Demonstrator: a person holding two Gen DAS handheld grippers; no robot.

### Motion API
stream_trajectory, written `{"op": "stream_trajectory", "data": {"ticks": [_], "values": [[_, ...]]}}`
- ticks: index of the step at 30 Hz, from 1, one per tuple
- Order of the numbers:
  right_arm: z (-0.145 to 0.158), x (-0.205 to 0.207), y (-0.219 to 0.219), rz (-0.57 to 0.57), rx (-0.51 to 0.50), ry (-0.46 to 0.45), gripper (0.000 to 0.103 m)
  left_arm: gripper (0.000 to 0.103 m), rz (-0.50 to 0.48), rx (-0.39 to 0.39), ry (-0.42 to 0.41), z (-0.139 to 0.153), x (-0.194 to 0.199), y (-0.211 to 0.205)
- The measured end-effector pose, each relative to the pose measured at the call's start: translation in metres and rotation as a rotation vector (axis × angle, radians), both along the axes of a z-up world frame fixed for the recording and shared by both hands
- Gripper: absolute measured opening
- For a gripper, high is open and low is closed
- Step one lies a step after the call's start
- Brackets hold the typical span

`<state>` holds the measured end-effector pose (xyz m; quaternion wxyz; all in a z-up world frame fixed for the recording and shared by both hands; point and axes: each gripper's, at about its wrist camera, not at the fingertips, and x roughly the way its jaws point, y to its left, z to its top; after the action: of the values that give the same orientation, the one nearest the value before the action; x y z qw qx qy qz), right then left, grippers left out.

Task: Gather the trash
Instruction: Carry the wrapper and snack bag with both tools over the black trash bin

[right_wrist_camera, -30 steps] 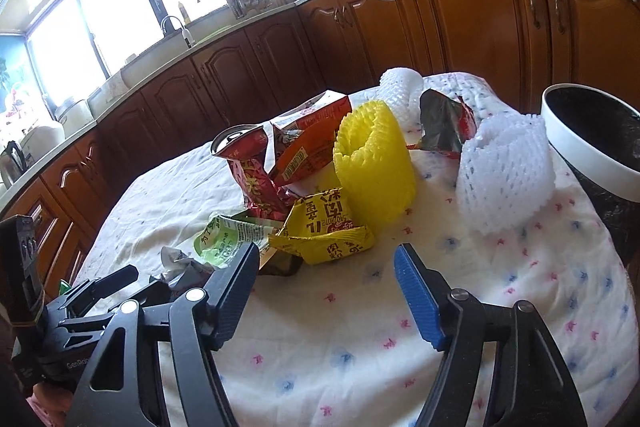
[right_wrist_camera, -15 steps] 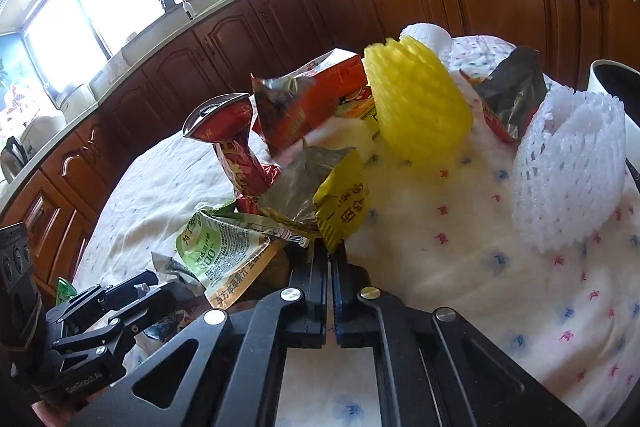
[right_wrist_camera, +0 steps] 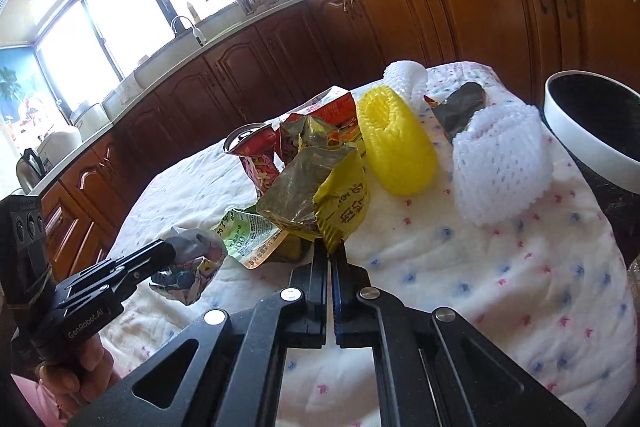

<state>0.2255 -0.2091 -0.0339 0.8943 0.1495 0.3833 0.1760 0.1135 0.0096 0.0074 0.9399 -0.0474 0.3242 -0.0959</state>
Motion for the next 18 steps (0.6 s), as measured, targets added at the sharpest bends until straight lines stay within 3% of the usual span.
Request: {"op": "stream_trajectory", "data": {"ticks": [8, 18], "values": [[0.013, -0.028, -0.042, -0.077, 0.012, -0.024, 0.001, 0.011, -0.11, -0.014, -0.015, 0.012, 0.005, -0.039], [0.017, -0.04, -0.119, -0.235, 0.006, -0.017, 0.001, 0.011, -0.249, -0.024, -0.028, 0.018, 0.05, -0.099]]}}
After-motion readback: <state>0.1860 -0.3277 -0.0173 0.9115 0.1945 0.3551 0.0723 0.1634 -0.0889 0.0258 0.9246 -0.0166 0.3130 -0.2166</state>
